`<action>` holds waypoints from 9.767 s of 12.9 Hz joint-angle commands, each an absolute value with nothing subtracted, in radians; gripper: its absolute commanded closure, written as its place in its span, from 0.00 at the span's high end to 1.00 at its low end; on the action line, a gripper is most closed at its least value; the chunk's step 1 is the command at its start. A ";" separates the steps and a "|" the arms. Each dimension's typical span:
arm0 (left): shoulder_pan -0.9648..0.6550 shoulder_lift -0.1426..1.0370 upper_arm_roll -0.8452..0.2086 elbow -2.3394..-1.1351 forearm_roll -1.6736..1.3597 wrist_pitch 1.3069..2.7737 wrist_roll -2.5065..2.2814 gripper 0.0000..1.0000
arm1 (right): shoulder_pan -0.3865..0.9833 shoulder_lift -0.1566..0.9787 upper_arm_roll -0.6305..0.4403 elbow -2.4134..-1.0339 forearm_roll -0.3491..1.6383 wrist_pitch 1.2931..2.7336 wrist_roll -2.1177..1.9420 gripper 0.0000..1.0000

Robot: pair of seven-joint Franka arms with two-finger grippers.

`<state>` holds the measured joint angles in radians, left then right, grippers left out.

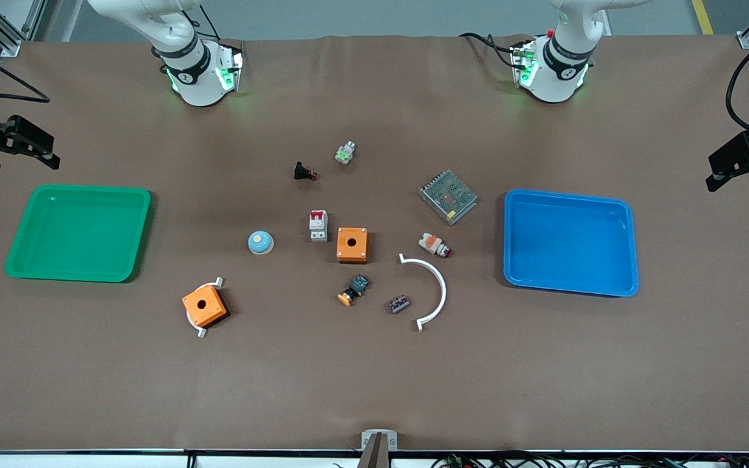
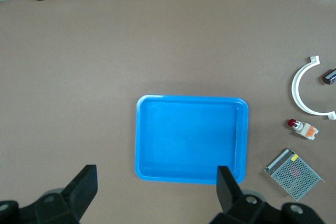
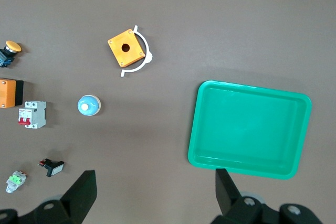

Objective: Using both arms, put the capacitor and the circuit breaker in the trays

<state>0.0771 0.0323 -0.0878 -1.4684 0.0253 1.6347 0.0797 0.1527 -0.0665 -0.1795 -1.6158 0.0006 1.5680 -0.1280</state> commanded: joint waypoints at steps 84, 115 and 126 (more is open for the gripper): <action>-0.179 0.502 0.086 -1.861 -0.083 2.166 -0.140 1.00 | -0.178 0.210 -0.186 -2.201 -0.143 2.276 -0.591 0.04; -0.037 0.078 0.087 -1.530 0.045 1.842 0.131 1.00 | -0.049 0.174 -0.178 -1.608 0.143 1.529 -0.448 1.00; -0.038 0.104 0.084 -1.474 0.040 1.832 0.086 1.00 | 0.054 -0.109 -0.131 -1.681 -0.032 1.592 -0.148 1.00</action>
